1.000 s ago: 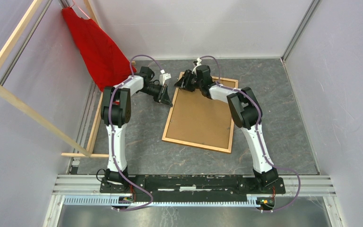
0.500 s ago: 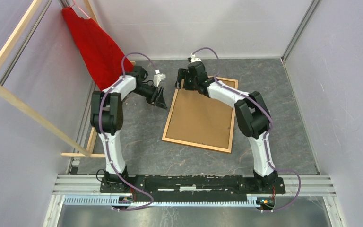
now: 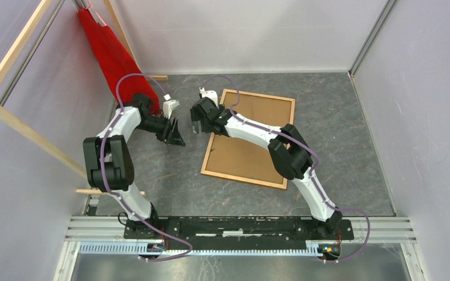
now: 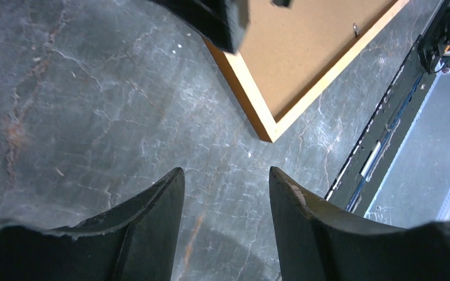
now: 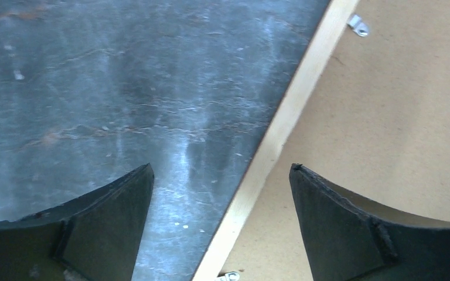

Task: Put the photo into the frame
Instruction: Install the photo frame at the center of the board, then adjust the photo frame at the center of the board, then turn over the photo frame at the center of the board.

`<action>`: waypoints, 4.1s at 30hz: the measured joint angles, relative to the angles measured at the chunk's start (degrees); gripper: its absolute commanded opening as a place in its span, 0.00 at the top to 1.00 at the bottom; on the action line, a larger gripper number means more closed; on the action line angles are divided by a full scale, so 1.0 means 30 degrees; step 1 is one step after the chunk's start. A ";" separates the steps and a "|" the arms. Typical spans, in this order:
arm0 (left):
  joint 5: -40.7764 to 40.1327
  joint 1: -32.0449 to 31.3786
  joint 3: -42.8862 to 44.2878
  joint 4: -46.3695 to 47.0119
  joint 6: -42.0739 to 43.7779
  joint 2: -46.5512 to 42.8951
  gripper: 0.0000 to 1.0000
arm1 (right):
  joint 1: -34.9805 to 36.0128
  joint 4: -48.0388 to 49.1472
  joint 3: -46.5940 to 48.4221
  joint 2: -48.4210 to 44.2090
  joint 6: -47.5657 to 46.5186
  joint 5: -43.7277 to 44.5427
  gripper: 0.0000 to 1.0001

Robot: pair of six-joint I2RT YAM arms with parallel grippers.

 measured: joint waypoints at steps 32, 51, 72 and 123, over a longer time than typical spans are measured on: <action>-0.1421 0.0787 -0.2637 -0.1501 0.1931 -0.4211 0.44 | 0.0918 -0.2637 0.1851 0.2120 0.1035 0.3956 0.92; -0.1596 0.0867 -0.2732 -0.1902 0.2433 -0.4998 0.45 | 0.3993 0.2186 -1.3792 -0.7745 -0.5661 0.1523 0.75; -0.1610 0.0867 -0.2659 -0.2062 0.2463 -0.5297 0.30 | 0.2761 0.3053 -1.7493 -1.6699 -0.6470 0.0750 0.11; 0.1144 0.0801 -0.7832 0.1129 1.9562 -1.5256 0.05 | 0.4619 -0.3213 -0.9617 -1.2101 -0.4335 -0.6054 1.00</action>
